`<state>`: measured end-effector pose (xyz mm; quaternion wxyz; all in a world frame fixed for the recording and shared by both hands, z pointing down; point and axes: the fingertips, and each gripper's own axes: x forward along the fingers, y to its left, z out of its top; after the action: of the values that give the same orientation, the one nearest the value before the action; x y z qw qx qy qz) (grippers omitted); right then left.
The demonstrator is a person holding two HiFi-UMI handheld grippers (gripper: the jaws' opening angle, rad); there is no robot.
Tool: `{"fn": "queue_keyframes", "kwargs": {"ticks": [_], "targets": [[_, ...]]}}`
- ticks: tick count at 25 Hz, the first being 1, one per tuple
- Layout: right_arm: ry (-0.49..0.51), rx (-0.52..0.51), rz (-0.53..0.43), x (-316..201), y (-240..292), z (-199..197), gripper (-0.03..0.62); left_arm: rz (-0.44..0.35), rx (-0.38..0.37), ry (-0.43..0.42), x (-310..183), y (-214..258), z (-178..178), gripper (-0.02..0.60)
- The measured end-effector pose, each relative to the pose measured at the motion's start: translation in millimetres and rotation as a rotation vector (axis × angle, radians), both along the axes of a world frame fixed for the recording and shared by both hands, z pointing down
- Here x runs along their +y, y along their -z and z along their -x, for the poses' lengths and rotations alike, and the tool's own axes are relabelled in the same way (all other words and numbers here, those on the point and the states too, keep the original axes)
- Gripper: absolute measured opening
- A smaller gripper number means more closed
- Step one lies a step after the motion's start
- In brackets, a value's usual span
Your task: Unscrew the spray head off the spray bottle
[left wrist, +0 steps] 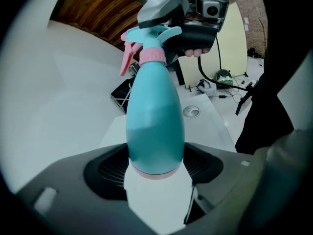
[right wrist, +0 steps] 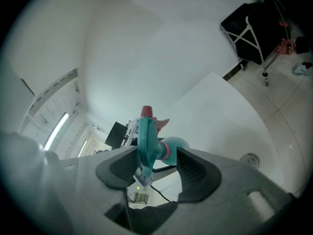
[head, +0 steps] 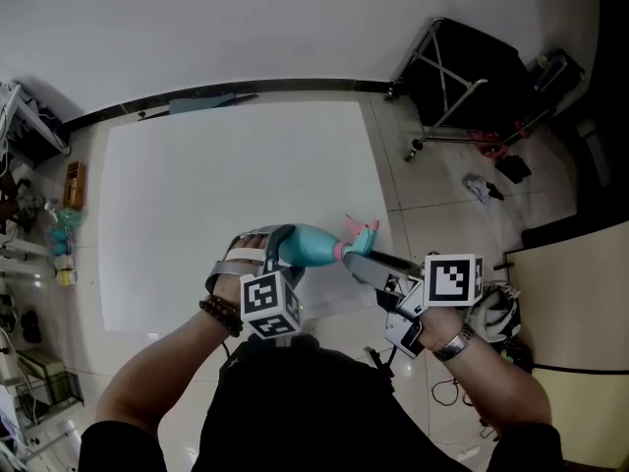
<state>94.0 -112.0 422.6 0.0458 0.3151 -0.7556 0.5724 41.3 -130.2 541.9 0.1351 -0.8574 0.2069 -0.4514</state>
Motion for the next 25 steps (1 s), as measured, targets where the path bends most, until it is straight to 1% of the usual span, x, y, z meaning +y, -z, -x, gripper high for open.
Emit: {"fn": "queue_keyframes", "kwargs": {"ticks": [4,9,12,16,21,25], "targets": [[0.005,0.003,-0.041,-1.9,7.0,1.2,0.222,0.088,0.088,0.031,3.1,-8.1,0.4,0.374],[-0.008,0.058,-0.095,-6.5,7.8,-5.6,0.222,0.196,0.206,0.096,2.2,-25.8,3.8,0.374],[-0.007,0.107,-0.140,-9.1,6.7,-10.6,0.222,0.240,0.256,0.127,1.1,-36.4,4.2,0.376],[0.003,0.169,-0.179,-9.6,2.5,-13.0,0.222,0.266,0.304,0.160,-3.2,-45.3,5.4,0.376],[0.014,0.200,-0.208,-9.3,-8.1,-2.7,0.222,0.272,0.368,0.212,-18.0,-50.9,9.0,0.376],[0.026,0.221,-0.228,-9.2,-14.9,8.0,0.219,0.265,0.386,0.261,-31.9,-57.1,16.1,0.376]]}}
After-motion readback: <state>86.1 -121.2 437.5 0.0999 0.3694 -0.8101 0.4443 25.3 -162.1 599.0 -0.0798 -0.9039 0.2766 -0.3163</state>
